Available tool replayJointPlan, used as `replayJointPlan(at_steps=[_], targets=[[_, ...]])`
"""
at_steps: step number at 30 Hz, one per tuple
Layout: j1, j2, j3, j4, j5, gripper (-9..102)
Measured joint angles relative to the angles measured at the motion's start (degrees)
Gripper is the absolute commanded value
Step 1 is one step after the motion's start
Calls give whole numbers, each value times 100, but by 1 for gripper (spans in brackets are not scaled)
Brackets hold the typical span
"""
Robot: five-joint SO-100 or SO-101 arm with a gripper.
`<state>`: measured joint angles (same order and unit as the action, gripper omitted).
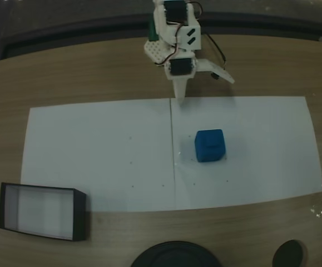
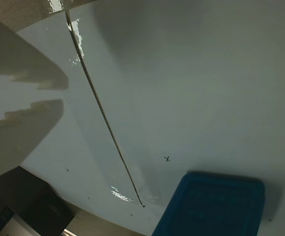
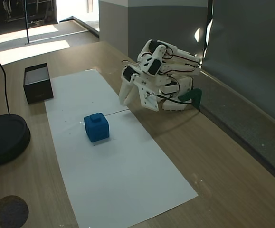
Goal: Grab a blue square and put it in the box.
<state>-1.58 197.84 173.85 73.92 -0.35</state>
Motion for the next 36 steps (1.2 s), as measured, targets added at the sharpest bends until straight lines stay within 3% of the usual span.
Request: replayJointPlan(at_steps=[24, 32, 36], targets=[[-105, 0, 0, -79, 0, 0], [-237, 0, 0, -1178, -44, 25], [-237, 0, -360, -1327, -44, 30]])
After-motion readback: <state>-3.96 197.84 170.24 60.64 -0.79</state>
